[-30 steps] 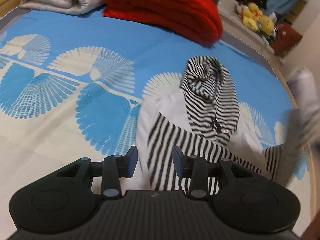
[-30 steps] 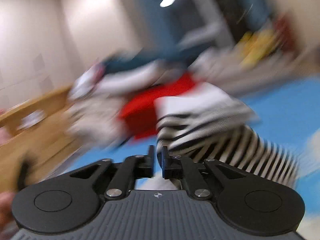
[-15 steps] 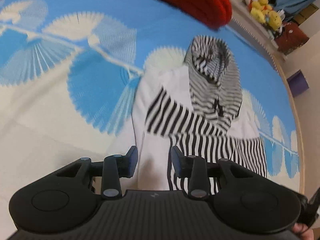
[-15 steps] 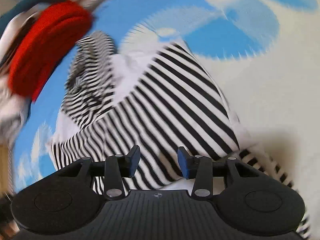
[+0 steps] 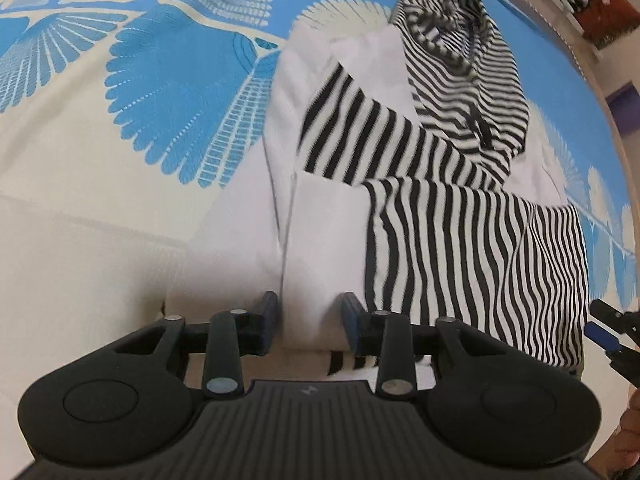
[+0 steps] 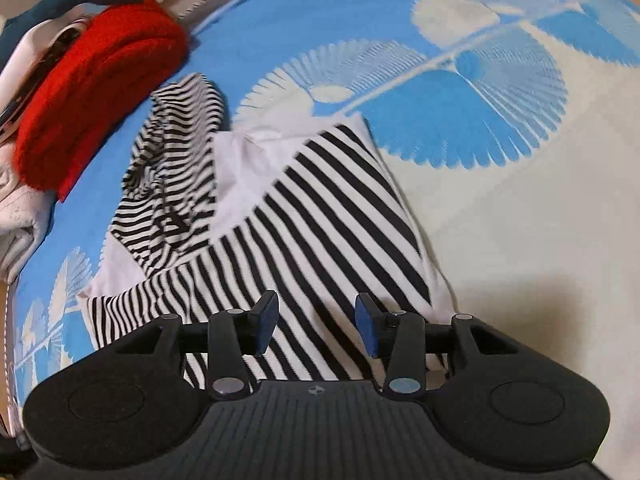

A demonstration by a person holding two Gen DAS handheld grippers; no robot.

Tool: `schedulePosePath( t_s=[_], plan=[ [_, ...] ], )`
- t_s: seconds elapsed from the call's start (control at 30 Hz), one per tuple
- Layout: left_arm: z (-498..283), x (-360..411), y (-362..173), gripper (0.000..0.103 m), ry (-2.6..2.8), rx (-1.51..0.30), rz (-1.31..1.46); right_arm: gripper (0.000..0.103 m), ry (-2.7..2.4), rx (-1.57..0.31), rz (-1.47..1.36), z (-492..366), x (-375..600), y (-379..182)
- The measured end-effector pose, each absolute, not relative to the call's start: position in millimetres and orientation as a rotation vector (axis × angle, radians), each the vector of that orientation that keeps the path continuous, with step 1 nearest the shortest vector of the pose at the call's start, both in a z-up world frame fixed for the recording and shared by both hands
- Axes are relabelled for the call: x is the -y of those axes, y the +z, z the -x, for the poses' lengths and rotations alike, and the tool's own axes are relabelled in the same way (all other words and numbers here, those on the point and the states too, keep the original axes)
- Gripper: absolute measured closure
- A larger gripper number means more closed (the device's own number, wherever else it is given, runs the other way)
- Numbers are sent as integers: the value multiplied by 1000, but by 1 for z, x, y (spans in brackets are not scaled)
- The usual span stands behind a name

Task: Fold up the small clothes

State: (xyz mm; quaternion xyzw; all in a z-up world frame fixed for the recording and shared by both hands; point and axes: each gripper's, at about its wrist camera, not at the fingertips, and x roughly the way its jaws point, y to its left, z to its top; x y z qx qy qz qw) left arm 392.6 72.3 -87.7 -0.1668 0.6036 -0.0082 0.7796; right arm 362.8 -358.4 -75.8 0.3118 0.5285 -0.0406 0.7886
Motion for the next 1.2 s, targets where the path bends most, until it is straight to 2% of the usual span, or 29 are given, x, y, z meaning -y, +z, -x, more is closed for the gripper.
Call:
schedulePosePath(
  t_s=[0.03, 0.07, 0.23, 0.3, 0.43, 0.53, 0.63, 0.7, 0.8, 0.87, 0.97, 1.0, 1.03, 1.07, 1.1, 1.2],
  plan=[
    [-392, -70, -86, 90, -19, -1297, 344, 59, -101, -1155, -694, -362, 362, -80],
    [-391, -69, -81, 101, -13, -1272, 308, 59, -117, -1168, -714, -363, 365, -82],
    [-383, -69, -25, 100, -42, -1067, 227, 59, -202, -1190, -740, -358, 375, -95],
    [-380, -75, -15, 100, -18, -1050, 244, 59, -214, -1184, -718, -355, 375, -95],
    [-385, -78, -39, 98, -20, -1177, 254, 59, -207, -1224, -639, -354, 368, -99],
    [-380, -71, -35, 98, 24, -1106, 130, 59, -230, -1242, -625, -352, 367, -101],
    [-376, -61, -36, 97, -75, -1080, 140, 59, -211, -1190, -610, -354, 362, -90],
    [-376, -54, -51, 93, -119, -1133, 168, 59, -181, -1190, -565, -357, 356, -91],
    [-378, -52, -92, 91, -70, -1291, 126, 60, -211, -1289, -636, -354, 361, -116],
    [-376, -53, -89, 87, -56, -1268, 116, 60, -211, -1282, -617, -354, 358, -113],
    [-376, -48, -65, 86, -49, -1193, 100, 58, -139, -1176, -531, -357, 347, -87],
    [-375, -44, -60, 86, -57, -1176, 99, 57, -103, -1141, -484, -358, 341, -79],
    [-374, -42, -59, 84, -69, -1169, 101, 50, -69, -1125, -450, -360, 336, -76],
    [-374, -39, -62, 83, -82, -1176, 100, 45, -36, -1139, -462, -361, 334, -79],
    [-376, -37, -66, 82, -84, -1196, 92, 45, -9, -1191, -531, -361, 335, -89],
    [-374, -34, -84, 80, -57, -1258, 55, 50, -59, -1330, -638, -355, 340, -120]
  ],
)
